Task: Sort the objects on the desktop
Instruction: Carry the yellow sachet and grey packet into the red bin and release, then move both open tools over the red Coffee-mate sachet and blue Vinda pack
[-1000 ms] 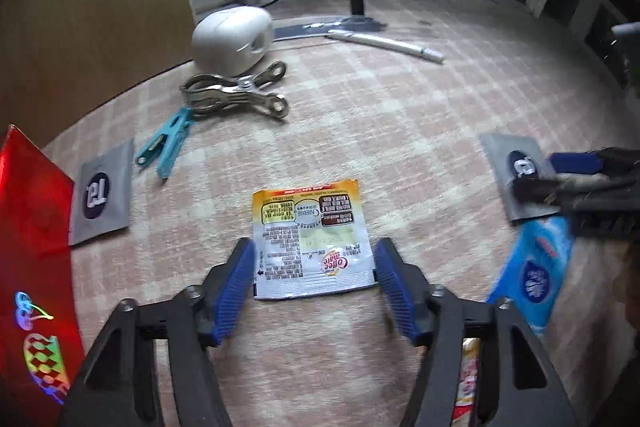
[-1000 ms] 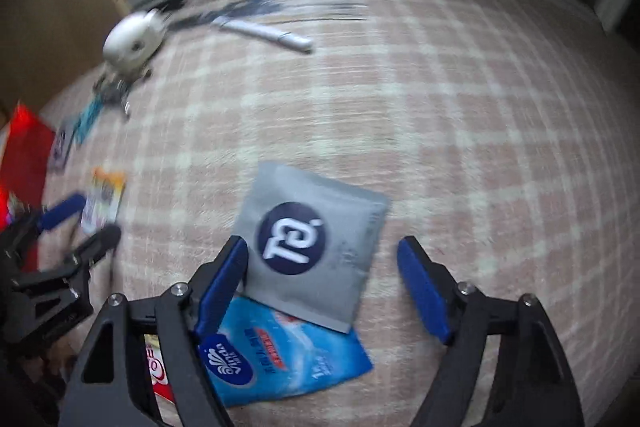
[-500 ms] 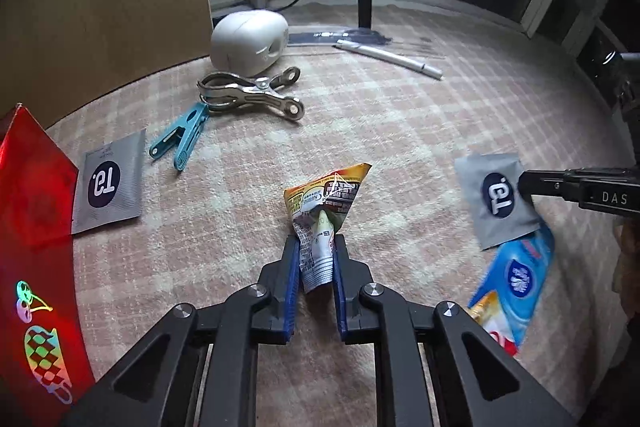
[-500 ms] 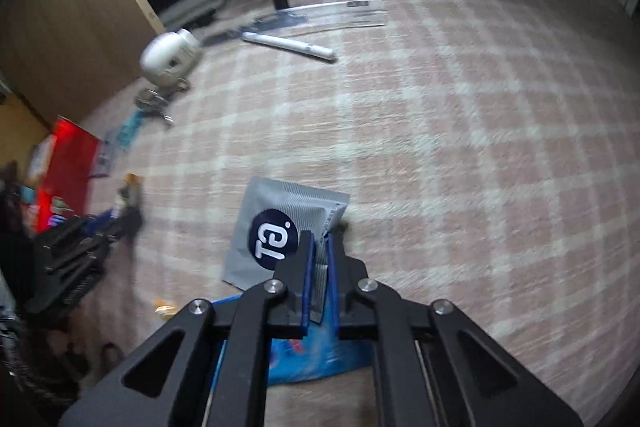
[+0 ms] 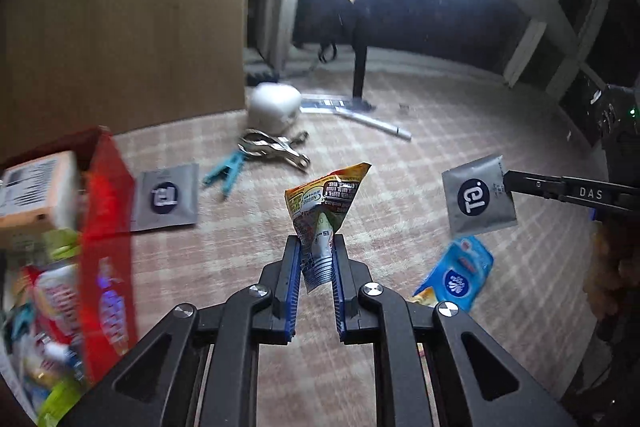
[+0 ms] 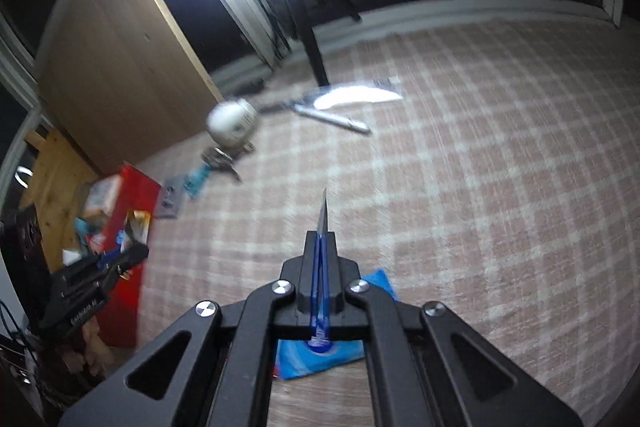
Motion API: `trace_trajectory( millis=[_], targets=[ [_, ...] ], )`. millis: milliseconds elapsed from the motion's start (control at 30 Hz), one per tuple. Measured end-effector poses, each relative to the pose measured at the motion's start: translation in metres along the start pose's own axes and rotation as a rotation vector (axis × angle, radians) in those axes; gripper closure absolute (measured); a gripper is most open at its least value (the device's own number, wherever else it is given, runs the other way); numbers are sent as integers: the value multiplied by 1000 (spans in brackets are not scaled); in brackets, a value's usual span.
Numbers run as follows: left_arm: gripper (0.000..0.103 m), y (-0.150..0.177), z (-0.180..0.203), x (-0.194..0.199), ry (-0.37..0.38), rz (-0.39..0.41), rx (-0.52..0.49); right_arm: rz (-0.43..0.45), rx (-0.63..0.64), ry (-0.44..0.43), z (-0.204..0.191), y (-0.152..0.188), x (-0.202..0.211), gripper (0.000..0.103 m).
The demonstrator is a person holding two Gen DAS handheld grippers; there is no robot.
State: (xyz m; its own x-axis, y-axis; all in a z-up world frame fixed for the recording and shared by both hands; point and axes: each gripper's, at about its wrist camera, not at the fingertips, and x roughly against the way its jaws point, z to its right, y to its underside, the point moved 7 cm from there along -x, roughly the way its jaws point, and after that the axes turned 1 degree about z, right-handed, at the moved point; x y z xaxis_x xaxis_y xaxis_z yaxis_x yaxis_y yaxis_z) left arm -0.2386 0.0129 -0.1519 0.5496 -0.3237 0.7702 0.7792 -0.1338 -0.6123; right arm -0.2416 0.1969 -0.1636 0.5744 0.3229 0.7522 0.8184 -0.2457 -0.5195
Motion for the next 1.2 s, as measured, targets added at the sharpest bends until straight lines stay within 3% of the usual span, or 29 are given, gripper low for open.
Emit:
trace_trajectory(
  millis=[133,500,700,767,833,933,967,1200],
  targets=[
    [90,3,-20,44,-23,69,58,24,61,-98,-53,-7,14,102],
    [90,50,-127,151,-291,172,211,-3,371,-404,-265,-3,16,102],
    [90,49,-155,172,-353,212,240,-45,521,-479,-342,9,-19,102],
    [86,48,-162,163,-377,181,232,-84,624,-409,-358,15,-51,100],
    [80,47,-175,154,-408,158,273,-87,655,-247,-354,10,-80,93],
    [81,49,-180,153,-388,166,307,-71,583,-278,-338,-1,-77,89],
    [81,51,-180,155,-391,166,305,-56,569,-275,-330,-5,-72,83],
    [81,49,-168,157,-363,160,274,21,445,-214,-252,-33,-37,73]
  ],
)
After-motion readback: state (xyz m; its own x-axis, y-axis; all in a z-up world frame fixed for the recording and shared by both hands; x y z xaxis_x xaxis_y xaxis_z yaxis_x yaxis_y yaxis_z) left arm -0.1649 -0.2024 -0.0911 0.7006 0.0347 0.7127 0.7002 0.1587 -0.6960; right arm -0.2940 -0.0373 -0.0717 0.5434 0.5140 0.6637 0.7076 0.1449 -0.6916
